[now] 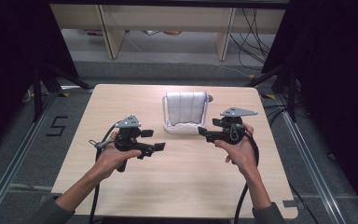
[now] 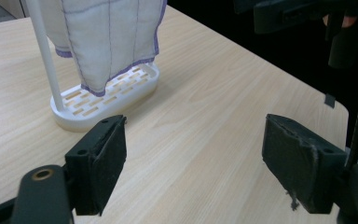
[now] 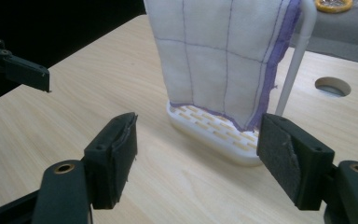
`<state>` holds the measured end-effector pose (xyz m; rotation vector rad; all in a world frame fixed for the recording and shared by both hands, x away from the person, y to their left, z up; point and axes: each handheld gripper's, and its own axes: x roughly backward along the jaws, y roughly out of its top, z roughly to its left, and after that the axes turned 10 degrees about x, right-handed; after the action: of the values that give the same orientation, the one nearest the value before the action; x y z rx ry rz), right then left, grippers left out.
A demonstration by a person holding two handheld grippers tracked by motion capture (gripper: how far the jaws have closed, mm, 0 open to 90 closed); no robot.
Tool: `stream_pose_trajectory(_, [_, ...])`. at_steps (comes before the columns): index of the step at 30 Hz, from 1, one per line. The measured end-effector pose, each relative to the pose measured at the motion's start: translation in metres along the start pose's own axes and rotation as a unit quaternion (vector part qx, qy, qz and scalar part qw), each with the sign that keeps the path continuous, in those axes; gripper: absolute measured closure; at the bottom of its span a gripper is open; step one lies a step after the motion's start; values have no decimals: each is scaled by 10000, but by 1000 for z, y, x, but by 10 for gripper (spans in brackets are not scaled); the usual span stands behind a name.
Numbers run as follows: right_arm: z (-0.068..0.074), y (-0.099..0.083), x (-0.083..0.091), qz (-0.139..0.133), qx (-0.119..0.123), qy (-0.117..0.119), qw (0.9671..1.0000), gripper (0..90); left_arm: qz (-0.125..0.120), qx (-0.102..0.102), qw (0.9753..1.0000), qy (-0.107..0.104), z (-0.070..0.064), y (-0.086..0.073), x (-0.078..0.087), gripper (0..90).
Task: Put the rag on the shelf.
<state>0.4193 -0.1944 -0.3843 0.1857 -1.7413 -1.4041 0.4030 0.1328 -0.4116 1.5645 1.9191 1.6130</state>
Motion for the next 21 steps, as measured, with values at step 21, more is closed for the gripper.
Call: stream_pose_trajectory(21, [16,-26,-5,167,135,23,9998,277,112,-53,9999,-31,-2,-33,15,164])
